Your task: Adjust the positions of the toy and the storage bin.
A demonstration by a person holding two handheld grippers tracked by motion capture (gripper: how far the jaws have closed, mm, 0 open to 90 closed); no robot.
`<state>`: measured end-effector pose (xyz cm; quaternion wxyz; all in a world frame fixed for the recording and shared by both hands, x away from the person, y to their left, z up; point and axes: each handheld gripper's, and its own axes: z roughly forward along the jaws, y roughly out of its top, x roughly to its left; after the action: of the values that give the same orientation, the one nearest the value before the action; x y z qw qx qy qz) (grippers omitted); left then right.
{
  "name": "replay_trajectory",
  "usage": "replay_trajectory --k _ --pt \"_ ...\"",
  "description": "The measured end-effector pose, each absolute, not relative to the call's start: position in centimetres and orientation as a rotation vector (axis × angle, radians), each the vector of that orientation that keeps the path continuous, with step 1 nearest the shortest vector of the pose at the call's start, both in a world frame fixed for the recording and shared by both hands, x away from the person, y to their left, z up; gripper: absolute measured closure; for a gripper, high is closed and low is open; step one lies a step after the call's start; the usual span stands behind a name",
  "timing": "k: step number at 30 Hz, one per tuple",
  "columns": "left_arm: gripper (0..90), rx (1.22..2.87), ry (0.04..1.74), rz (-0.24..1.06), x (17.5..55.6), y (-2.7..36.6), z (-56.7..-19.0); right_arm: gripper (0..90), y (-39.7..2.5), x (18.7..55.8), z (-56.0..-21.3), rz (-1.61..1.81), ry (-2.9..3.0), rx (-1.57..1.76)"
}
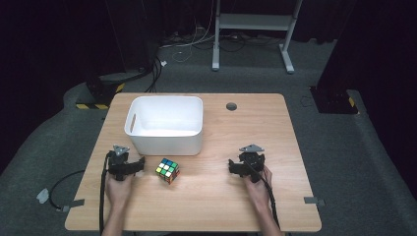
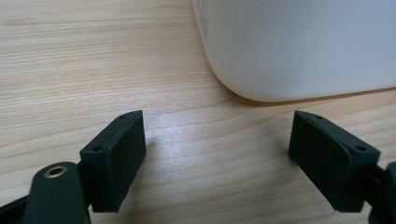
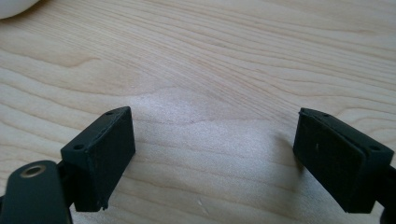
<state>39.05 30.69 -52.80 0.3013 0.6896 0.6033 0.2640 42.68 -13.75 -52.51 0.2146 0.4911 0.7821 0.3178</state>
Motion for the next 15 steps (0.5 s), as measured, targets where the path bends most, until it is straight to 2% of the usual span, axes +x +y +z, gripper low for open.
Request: replay_trajectory --k 15 --pt "17.6 1.838 1.594 0.694 39.08 30.69 -52.78 11.7 -14.12 42.64 -52.51 0.895 2.196 1.354"
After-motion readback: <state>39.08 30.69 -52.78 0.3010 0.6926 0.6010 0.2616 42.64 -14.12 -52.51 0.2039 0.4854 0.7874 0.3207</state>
